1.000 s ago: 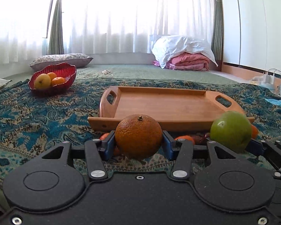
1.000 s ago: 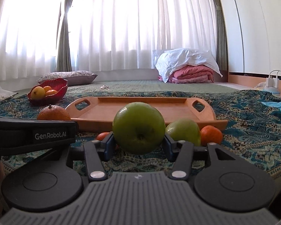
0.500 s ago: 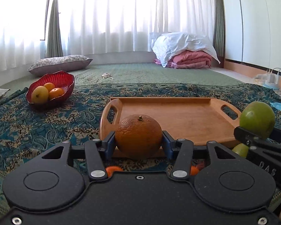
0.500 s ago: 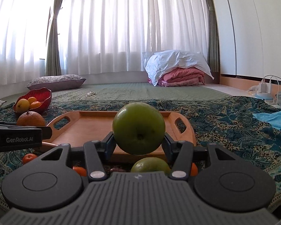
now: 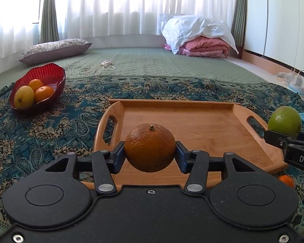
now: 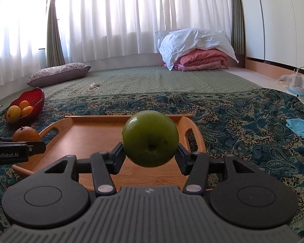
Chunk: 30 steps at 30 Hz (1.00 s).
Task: Organize fruits
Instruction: 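Lift the orange with the left gripper while the right gripper carries the apple over the tray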
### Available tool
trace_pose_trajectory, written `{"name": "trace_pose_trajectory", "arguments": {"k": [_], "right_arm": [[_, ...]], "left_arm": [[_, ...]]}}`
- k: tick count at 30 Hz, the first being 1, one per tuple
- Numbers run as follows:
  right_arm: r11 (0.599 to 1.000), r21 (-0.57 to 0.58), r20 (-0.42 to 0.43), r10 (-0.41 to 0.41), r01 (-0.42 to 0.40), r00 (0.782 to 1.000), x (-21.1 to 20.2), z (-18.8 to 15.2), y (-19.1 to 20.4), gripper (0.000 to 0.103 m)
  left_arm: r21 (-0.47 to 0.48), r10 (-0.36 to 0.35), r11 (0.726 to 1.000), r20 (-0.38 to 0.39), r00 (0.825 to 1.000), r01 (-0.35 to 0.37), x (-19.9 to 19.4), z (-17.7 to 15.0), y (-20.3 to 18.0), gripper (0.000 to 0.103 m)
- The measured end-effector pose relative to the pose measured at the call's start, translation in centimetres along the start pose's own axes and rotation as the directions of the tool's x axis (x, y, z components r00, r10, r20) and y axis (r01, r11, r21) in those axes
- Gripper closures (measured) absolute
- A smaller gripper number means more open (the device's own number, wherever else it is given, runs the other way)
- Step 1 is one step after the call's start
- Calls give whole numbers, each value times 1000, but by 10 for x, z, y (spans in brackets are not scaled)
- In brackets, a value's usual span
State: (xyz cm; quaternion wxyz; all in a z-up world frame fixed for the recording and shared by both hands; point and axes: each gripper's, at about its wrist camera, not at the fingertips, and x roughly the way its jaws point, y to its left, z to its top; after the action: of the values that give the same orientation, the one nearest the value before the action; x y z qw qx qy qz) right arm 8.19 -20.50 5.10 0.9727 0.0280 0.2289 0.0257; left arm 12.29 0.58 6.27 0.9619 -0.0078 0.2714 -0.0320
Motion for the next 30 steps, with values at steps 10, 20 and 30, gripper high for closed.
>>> {"name": "trace_pose_trajectory", "arguments": {"k": [10,20,30], "right_arm": [[1000,-19,-139,20,-22,990,38,-5,-2,48],[1000,-21,-198,19,-23,980,50,-10,-1,48],[1000,-22,-232,9,-14,973,57,-16,0,47]], "left_arm": [[-7,14,1000,-93,996,-15,44,4,0,55],[9,30,1000,-135,990,-29,63,-5,-6,55],[37,39,999,-135,990,-34,66,-11,-11,55]]}}
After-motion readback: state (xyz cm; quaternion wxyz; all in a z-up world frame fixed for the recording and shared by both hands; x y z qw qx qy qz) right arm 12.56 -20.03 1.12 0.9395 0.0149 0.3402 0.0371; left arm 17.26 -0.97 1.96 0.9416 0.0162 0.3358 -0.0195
